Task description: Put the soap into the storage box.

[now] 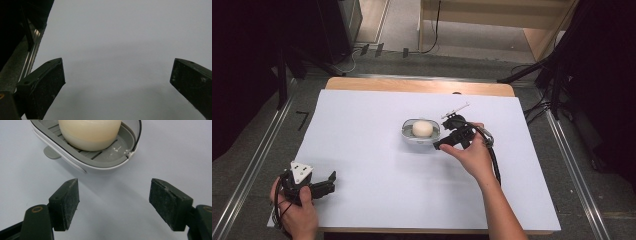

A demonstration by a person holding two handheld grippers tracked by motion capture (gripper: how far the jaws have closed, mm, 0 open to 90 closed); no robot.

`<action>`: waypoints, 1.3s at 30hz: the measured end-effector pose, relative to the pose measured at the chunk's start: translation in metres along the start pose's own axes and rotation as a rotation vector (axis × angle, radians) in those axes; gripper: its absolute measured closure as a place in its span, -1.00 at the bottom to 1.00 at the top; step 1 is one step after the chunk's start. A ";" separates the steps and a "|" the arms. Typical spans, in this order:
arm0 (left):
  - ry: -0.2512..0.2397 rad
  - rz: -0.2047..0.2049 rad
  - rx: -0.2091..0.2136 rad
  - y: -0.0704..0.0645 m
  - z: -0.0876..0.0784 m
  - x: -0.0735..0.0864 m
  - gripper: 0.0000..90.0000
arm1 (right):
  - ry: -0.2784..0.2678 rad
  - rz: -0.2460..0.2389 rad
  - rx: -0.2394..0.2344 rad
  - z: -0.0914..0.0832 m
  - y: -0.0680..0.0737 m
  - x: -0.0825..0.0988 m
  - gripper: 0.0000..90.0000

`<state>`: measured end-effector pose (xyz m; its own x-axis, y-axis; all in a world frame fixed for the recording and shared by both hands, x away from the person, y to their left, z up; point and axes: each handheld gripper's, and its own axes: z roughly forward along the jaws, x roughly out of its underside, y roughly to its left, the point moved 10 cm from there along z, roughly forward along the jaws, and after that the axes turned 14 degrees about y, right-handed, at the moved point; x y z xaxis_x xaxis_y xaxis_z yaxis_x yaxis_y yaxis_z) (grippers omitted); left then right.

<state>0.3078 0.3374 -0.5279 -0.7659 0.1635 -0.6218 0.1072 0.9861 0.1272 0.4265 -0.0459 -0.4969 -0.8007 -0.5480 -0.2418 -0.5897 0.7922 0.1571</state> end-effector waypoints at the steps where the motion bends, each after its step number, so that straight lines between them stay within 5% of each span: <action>1: 0.000 0.000 0.000 0.000 0.000 0.000 -1.00 | -0.001 0.002 -0.003 0.000 0.000 0.001 -0.45; 39: 0.005 0.007 -0.006 -0.001 0.000 0.000 -1.00 | -0.038 0.087 -0.008 0.011 -0.049 0.072 -0.45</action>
<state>0.3074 0.3369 -0.5282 -0.7681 0.1699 -0.6174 0.1086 0.9848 0.1358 0.3990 -0.1211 -0.5320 -0.8443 -0.4671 -0.2627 -0.5193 0.8340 0.1862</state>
